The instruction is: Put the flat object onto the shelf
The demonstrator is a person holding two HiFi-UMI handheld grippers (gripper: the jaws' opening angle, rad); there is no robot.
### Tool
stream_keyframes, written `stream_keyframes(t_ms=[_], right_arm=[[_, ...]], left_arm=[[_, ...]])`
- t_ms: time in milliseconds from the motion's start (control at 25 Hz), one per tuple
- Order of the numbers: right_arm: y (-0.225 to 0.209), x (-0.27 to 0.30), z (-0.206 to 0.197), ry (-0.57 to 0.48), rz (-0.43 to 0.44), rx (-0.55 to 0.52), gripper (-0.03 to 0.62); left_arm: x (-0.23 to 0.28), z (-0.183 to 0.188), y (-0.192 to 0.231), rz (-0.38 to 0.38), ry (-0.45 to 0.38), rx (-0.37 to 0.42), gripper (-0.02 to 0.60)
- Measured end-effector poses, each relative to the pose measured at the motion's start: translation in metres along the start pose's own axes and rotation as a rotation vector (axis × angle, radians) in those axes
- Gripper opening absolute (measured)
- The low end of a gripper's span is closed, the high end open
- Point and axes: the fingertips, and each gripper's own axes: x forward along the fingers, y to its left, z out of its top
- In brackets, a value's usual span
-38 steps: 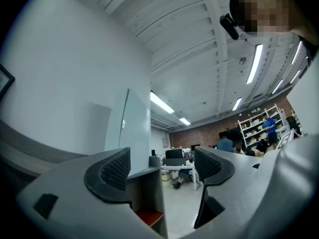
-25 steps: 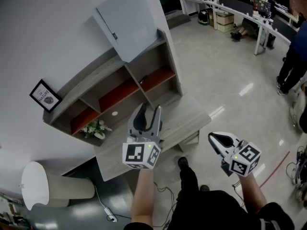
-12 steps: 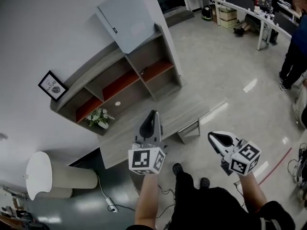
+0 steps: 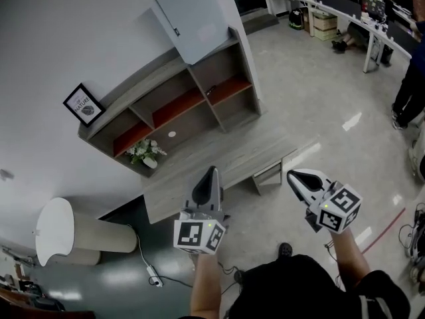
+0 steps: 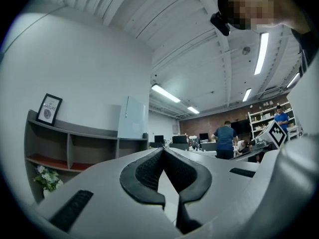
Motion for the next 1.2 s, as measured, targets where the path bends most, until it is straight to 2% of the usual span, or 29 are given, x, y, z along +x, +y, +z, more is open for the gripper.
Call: stream_keyframes(t_ms=[200,480,680,920,1200], right_arm=[[0.030,0.014,0.006,-0.034,0.044,-0.037,0.012],[0.066,0.034,0.002,-0.028,0.084,-0.039,0.012],[0.089,0.046,0.005,-0.035,0.104,-0.073,0.012],[0.110,0.056,-0.001,-0.006,0.116,-0.111,0.012],[0.121,0.062,-0.007,-0.001,0.114,-0.096,0.012]], left_arm=[[-0.054,-0.002,0.015,0.016,-0.012,-0.019,0.012],[-0.105,-0.024,0.037,0.036,0.016,-0.062,0.012],[-0.122,-0.038,0.049,0.047,0.041,-0.079,0.012],[-0.138,-0.038,0.057,0.047,0.048,-0.082,0.012],[-0.149,-0.035,0.062,0.040,0.050,-0.079,0.012]])
